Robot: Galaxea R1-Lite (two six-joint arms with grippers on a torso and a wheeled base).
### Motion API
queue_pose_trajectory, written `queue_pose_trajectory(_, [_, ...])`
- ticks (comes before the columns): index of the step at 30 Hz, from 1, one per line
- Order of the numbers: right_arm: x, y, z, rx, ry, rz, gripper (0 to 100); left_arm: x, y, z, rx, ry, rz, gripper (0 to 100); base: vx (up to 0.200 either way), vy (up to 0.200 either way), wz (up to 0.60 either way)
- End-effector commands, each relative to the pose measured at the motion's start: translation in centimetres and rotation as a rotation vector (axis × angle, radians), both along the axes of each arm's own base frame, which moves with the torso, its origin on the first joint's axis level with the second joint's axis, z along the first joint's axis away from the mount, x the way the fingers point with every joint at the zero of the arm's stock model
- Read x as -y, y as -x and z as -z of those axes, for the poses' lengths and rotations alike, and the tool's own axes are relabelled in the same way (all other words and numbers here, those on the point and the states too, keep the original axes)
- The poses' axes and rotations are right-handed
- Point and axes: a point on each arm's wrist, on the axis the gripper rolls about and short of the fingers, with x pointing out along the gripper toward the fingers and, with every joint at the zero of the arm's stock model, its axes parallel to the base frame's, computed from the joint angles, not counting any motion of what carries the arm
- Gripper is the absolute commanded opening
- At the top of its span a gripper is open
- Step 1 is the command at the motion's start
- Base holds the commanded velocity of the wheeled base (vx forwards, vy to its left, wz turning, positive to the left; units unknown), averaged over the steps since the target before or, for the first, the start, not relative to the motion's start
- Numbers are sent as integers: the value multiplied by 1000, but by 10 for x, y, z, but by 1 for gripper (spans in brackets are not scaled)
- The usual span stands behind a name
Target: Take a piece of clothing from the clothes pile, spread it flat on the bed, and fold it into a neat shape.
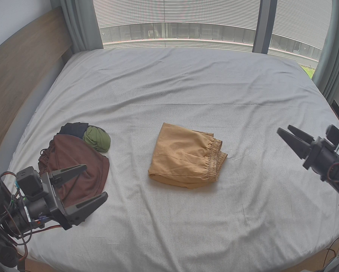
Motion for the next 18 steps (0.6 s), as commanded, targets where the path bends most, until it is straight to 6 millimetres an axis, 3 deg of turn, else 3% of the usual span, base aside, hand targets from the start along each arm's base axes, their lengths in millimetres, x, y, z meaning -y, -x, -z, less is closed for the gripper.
queue_pose_trajectory(1, [25, 77, -11, 152, 19, 89, 100, -10, 37, -22, 96, 50, -60, 100, 0, 0, 0])
queue_pose_trajectory(11, [29, 129, -5, 143, 21, 66, 100, -22, 74, -17, 6, 29, -108, 100, 0, 0, 0])
queue_pose_trajectory(13, [31, 150, 3, 113, 30, 56, 100, -27, 93, -14, -5, 25, -111, 100, 0, 0, 0])
queue_pose_trajectory(18, [35, 179, 15, 119, 52, 78, 100, -33, 114, -5, -29, 20, -116, 100, 0, 0, 0])
